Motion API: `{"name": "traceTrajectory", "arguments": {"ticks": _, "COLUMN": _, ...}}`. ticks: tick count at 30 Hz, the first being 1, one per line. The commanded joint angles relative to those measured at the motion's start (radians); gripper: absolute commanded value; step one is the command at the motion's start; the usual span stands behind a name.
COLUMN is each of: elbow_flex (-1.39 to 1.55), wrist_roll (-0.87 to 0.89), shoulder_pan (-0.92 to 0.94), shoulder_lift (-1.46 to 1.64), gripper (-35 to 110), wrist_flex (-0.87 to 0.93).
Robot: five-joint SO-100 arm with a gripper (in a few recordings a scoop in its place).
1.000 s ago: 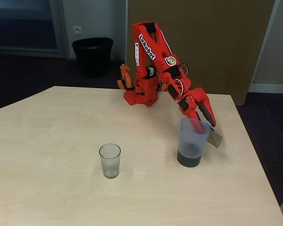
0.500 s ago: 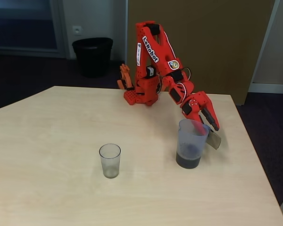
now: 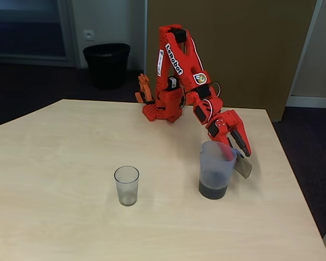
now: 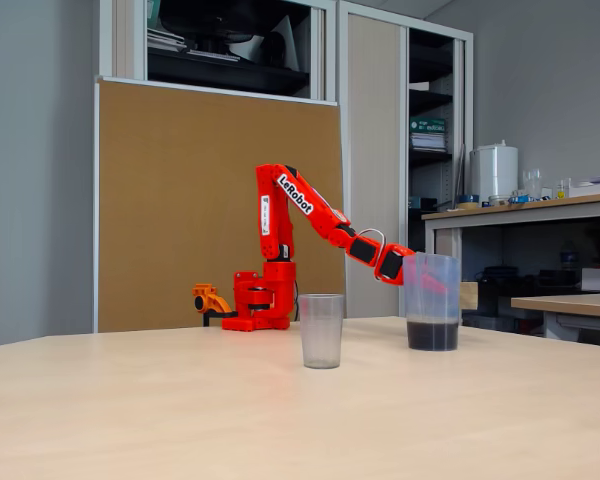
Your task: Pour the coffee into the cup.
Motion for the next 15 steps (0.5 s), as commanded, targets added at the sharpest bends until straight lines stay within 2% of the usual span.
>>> {"name": "traceTrajectory", "arguments": {"ticks": 1, "elbow_flex": -0.026, "wrist_roll": 0.002, "shoulder_pan": 0.009, "shoulder_lift": 0.000, "gripper": 17, "wrist_flex": -0.038}}
{"name": "traceTrajectory", "arguments": {"ticks": 15, "elbow_flex": -0.041, "wrist_roll": -0.037, "shoulder_pan": 0.038, "shoulder_lift": -0.071, "gripper": 17, "wrist_flex": -0.100}}
